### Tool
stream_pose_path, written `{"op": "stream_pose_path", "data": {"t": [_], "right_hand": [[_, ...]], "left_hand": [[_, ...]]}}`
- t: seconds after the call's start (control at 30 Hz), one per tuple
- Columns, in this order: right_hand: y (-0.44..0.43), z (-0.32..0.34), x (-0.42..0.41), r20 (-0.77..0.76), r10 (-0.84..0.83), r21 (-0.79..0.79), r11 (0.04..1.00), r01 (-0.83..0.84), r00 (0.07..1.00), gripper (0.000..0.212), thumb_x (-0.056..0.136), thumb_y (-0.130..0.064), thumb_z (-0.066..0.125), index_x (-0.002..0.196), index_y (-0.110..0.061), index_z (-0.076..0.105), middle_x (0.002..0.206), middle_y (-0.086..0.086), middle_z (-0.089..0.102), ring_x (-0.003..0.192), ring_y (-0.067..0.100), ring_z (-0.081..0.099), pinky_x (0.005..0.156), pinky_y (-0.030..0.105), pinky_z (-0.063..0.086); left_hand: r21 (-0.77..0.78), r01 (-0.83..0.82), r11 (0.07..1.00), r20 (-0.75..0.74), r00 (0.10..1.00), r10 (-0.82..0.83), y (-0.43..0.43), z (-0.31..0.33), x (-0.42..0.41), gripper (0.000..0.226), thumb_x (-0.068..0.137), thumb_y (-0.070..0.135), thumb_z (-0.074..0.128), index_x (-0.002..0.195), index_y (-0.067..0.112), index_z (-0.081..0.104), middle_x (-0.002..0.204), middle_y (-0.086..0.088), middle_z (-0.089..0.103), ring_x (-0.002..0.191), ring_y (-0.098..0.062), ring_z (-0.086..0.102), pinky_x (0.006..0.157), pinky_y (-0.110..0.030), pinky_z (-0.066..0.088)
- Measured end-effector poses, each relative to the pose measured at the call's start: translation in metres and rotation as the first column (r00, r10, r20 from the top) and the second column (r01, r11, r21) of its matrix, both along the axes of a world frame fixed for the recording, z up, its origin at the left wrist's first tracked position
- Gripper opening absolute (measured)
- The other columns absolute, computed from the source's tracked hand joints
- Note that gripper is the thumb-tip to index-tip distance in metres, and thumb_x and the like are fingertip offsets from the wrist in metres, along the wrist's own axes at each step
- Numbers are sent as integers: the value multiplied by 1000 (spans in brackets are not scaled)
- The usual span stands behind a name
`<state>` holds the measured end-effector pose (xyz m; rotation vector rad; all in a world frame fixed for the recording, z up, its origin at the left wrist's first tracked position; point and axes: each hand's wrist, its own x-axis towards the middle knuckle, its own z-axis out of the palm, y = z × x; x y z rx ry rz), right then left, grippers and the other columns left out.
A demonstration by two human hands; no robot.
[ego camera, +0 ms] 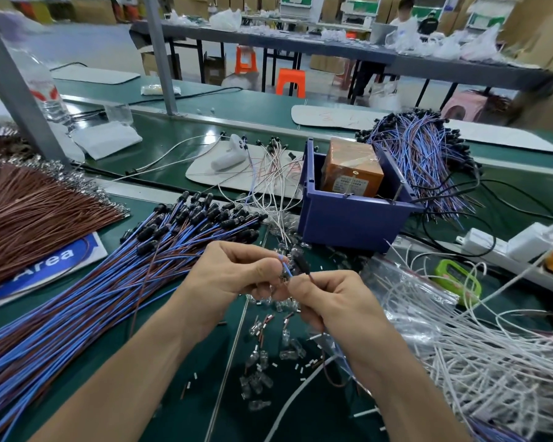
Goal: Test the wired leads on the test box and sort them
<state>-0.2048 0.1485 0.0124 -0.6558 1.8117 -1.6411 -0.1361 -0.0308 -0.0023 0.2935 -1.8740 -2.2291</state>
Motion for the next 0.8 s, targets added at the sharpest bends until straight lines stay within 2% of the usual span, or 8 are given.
{"op": "stream_pose_path", "data": {"t": [0.13, 0.23, 0.4, 0.53, 0.63, 0.8], "right_hand": [[2, 3, 0, 5, 36, 65, 997, -36, 999, 29, 98, -21, 65, 77, -8, 80, 46, -10, 51, 45, 7, 32, 47, 14, 30], [3, 3, -1, 9, 44, 86, 995, -44, 999, 27, 98, -19, 64, 80, -5, 79, 46, -13, 55, 44, 5, 33, 48, 12, 33], [3, 2, 0, 23, 41, 104, 994, -43, 999, 30, 99, -20, 63, 77, -7, 78, 43, -11, 49, 43, 6, 31, 45, 16, 30], [1, -1, -1, 2, 35, 109, 993, -35, 999, 28, 99, -24, 63, 80, -13, 80, 46, 1, 41, 43, 9, 30, 45, 17, 28], [-1, -4, -2, 23, -20, 49, 999, 19, 1000, 18, 97, -15, 65, 89, -8, 79, 49, -1, 45, 43, 7, 34, 45, 15, 30], [-3, -8, -5, 6, -95, 70, 993, 95, 995, 23, 94, -14, 69, 71, -15, 72, 52, 0, 50, 48, 10, 37, 50, 25, 30]], "left_hand": [[-20, 26, 999, 4, 1000, -26, 3, 4, 1, 7, 73, 15, 85, 78, 11, 82, 67, -12, 72, 52, -14, 58, 52, -19, 47], [-26, 17, 1000, -2, 1000, -17, 3, 4, 0, 4, 73, 16, 81, 76, 13, 82, 66, -9, 71, 51, -13, 57, 51, -19, 47], [-74, -23, 997, -12, 1000, 22, 2, 3, -1, 8, 71, 18, 83, 78, 21, 83, 65, -3, 72, 54, -10, 60, 57, -18, 50], [-108, -19, 994, -21, 1000, 17, -1, 5, 0, 18, 64, 17, 93, 80, 20, 84, 64, -5, 73, 55, -11, 63, 59, -20, 53], [-107, -80, 991, -31, 997, 77, 0, 8, 0, 14, 63, 22, 84, 77, 19, 84, 64, -6, 73, 53, -9, 63, 57, -18, 53], [-131, -139, 982, -1, 990, 140, 1, 8, 0, 6, 68, 15, 83, 74, 17, 84, 65, -10, 74, 54, -13, 66, 59, -20, 58]]}}
